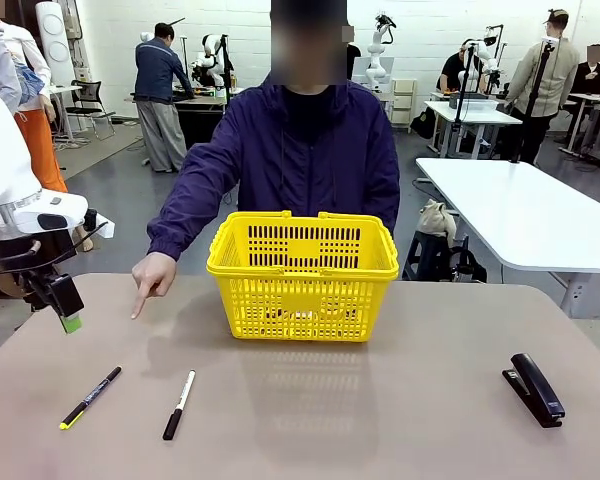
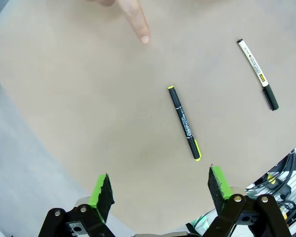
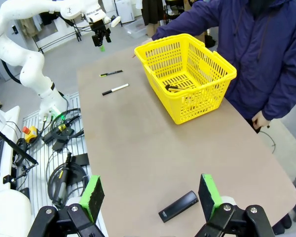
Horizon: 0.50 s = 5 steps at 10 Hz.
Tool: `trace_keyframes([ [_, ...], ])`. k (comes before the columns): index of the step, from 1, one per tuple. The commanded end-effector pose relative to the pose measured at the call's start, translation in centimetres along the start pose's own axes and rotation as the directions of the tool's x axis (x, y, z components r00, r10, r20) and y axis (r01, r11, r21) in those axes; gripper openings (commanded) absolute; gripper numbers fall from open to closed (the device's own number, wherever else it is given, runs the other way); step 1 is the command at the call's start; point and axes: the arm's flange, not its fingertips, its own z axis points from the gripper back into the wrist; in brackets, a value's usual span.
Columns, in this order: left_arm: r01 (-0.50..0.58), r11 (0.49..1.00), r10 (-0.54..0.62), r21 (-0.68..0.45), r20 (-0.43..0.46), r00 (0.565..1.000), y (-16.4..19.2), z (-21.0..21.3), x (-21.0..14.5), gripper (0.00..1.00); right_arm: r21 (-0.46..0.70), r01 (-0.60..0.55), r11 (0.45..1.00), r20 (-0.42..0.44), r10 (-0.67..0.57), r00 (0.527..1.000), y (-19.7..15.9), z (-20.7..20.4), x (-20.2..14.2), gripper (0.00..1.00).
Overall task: Place the items the person wants into the basket.
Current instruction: Pick up the item the person points to and place it in the Market Basket.
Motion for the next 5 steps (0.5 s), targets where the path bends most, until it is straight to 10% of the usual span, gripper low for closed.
trace_keyframes([
  [1, 0.002, 1.0, -0.002, 0.005, -0.006, 1.0, 0.0, 0.0, -0.1, 1.0, 0.01, -0.011, 1.0, 0.008, 0.011, 1.0, -0.1, 0.1, 0.0, 1.0],
  [5, 0.013, 0.998, -0.012, 0.064, -0.007, 1.0, -2.0, -3.9, -0.2, 1.0, 0.01, -0.011, 1.0, 0.008, 0.011, 1.0, -0.1, 0.1, 0.0, 1.0],
])
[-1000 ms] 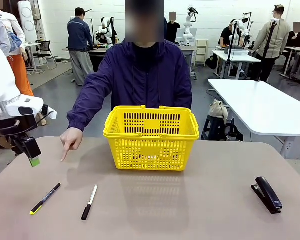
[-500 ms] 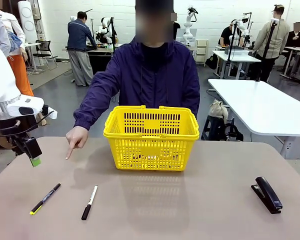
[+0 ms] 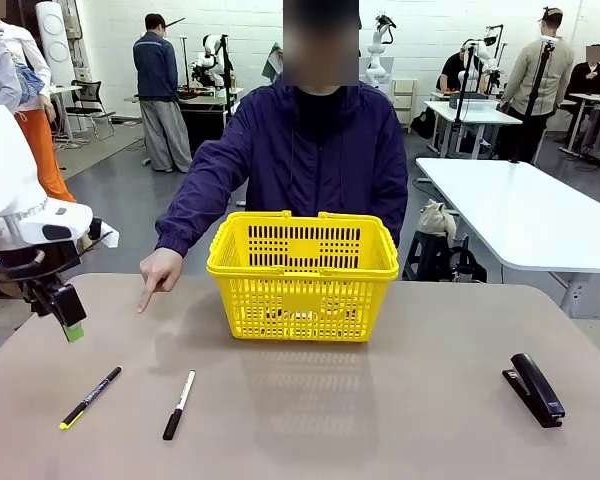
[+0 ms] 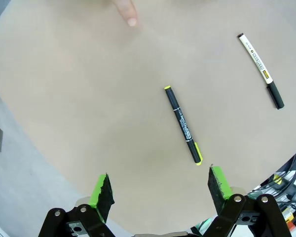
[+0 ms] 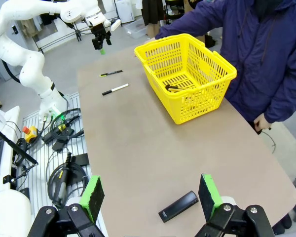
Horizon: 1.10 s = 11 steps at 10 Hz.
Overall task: Place the items the person wants into the basket.
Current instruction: Pick up the item the person points to and place it in the Market Basket.
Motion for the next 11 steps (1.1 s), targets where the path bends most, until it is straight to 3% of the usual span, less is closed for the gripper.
trace_keyframes([
  [1, -0.046, 0.998, 0.047, 0.044, -0.025, 0.999, -1.8, -3.2, 0.3, 1.0, 0.01, -0.011, 1.0, 0.008, 0.011, 1.0, -0.1, 0.1, 0.0, 1.0],
  [6, -0.104, 0.994, 0.106, 0.042, -0.062, 0.992, -6.6, -8.2, 0.4, 1.0, 0.01, -0.011, 1.0, 0.008, 0.011, 1.0, -0.1, 0.1, 0.0, 1.0],
  [11, -0.123, 0.992, 0.125, 0.041, -0.057, 0.991, -6.0, -10.4, 0.2, 1.0, 0.01, -0.011, 1.0, 0.008, 0.011, 1.0, -0.1, 0.1, 0.0, 1.0],
])
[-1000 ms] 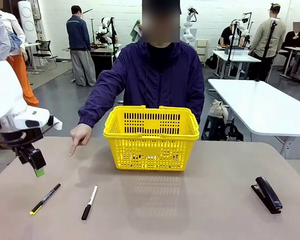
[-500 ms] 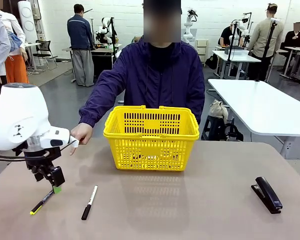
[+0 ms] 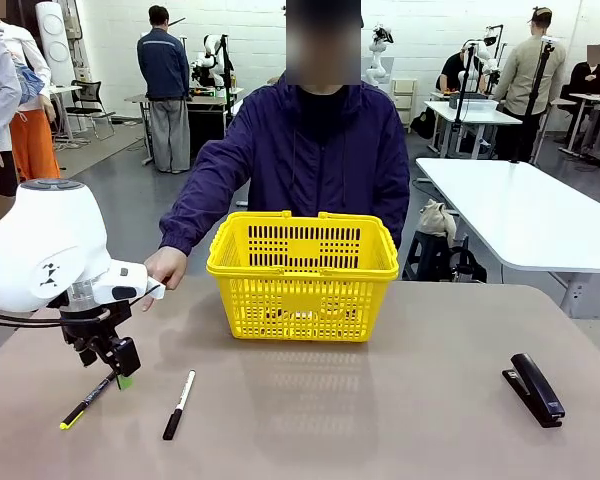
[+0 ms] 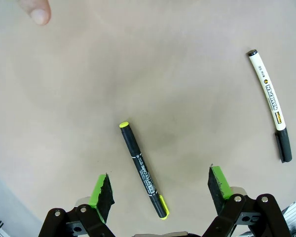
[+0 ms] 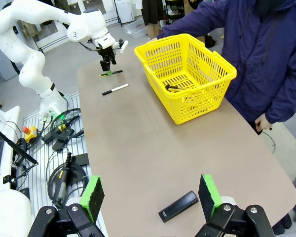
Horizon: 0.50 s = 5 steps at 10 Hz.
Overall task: Place the items the person wants into the basket.
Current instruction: Pick up the item the person points to and place it in the Market Basket.
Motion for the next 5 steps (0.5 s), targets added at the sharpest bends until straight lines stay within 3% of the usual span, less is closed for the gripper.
trace_keyframes([
  [1, -0.012, 1.0, 0.012, 0.025, -0.003, 1.0, -0.39, -1.66, -2.84, 1.0, 0.01, -0.011, 1.0, 0.008, 0.011, 1.0, -0.07, 0.13, -0.05, 1.0],
  [5, -0.037, 0.999, 0.037, 0.001, 0.038, 0.999, 0.6, -1.56, -3.52, 1.0, 0.01, -0.011, 1.0, 0.008, 0.011, 1.0, -0.07, 0.13, -0.05, 1.0],
])
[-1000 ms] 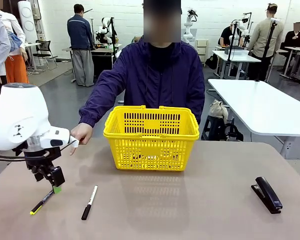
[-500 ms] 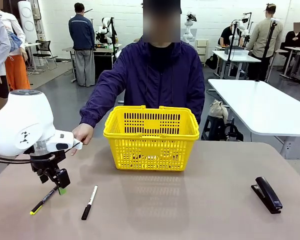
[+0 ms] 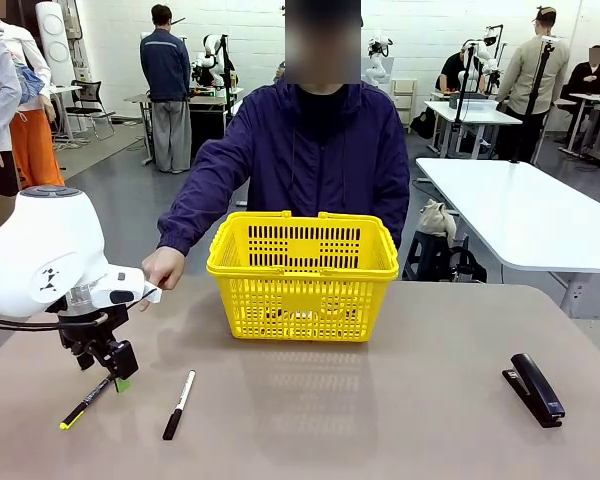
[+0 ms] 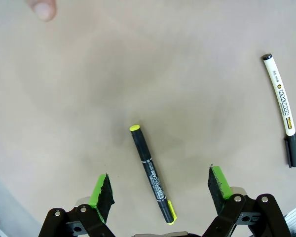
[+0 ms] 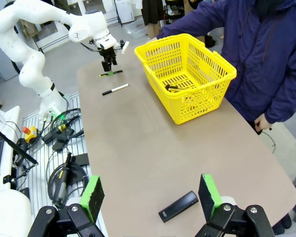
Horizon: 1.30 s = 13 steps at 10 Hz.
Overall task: Place the items the person wants into the basket.
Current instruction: Pick up the item the person points to and place it in the Market Basket.
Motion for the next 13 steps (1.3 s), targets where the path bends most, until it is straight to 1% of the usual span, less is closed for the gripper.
trace_keyframes([
  [1, -0.029, 1.0, 0.029, -0.004, 0.035, 0.999, -0.3, -1.0, -3.8, 1.0, 0.01, -0.011, 1.0, 0.008, 0.011, 1.0, -0.1, 0.1, -0.1, 1.0],
  [4, -0.039, 0.999, 0.04, -0.02, 0.03, 0.999, 0.3, -1.2, -3.8, 1.0, 0.01, -0.011, 1.0, 0.008, 0.011, 1.0, -0.1, 0.1, -0.1, 1.0],
  [11, -0.049, 0.998, 0.049, -0.028, 0.01, 0.999, 0.1, -2.3, -3.7, 1.0, 0.01, -0.011, 1.0, 0.008, 0.011, 1.0, -0.1, 0.1, -0.1, 1.0],
  [12, -0.039, 0.999, 0.039, -0.026, 0.011, 0.999, 0.3, -2.2, -3.6, 0.93, 0.01, -0.011, 1.0, 0.008, 0.011, 1.0, -0.1, 0.1, -0.1, 1.0],
  [13, -0.033, 0.999, 0.034, -0.027, 0.01, 0.999, 0.0, -2.5, -3.9, 0.52, 0.01, -0.011, 1.0, 0.008, 0.011, 1.0, -0.1, 0.1, -0.1, 1.0],
])
